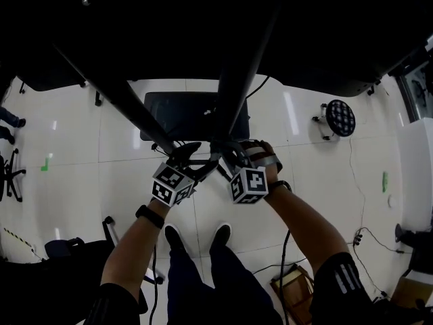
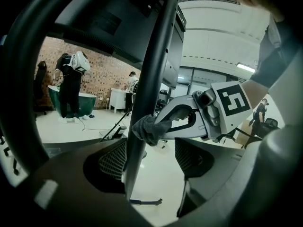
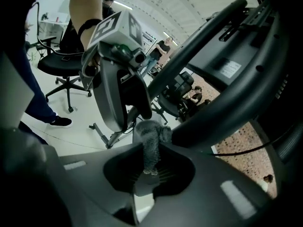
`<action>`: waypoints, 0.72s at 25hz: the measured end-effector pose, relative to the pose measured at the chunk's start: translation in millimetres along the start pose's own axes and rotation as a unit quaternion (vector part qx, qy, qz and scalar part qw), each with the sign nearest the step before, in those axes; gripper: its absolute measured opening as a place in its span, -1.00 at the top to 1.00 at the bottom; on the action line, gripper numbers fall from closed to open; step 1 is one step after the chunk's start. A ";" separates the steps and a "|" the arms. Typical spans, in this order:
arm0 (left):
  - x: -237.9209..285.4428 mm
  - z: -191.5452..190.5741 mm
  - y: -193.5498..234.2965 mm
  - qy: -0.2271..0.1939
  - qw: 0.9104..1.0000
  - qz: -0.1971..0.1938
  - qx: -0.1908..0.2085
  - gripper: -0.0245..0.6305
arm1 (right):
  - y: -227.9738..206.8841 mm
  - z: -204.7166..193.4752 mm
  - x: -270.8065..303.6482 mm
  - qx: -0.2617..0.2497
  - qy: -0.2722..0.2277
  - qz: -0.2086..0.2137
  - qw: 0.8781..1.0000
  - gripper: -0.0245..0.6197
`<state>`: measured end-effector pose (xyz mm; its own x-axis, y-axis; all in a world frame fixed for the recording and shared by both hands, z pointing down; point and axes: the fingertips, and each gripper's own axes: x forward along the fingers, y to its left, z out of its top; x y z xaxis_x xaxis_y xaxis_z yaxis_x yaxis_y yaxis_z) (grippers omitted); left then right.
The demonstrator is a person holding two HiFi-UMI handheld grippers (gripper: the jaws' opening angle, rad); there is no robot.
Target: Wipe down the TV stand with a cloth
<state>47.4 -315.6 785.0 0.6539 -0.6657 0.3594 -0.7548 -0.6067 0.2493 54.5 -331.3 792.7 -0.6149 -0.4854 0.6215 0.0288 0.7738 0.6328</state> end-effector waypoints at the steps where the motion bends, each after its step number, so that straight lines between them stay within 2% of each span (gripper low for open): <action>1: 3.4 -7.9 2.7 0.005 1.000 -0.001 -0.001 -0.12 | 6.1 -5.1 6.4 0.004 0.003 0.002 1.000 0.81; 9: 24.3 -68.2 25.6 0.029 0.999 -0.003 -0.028 -0.12 | 60.0 -44.6 56.9 0.016 0.030 0.034 0.999 0.81; 18: 42.7 -123.7 41.5 0.061 0.997 -0.008 -0.037 -0.12 | 105.4 -88.8 104.6 0.040 0.077 0.056 0.995 0.81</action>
<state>37.6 -315.5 921.9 0.6577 -0.5966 0.4600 -0.7495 -0.5797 0.3197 63.3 -336.6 965.4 -0.4825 -0.4469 0.7533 0.0229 0.8534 0.5208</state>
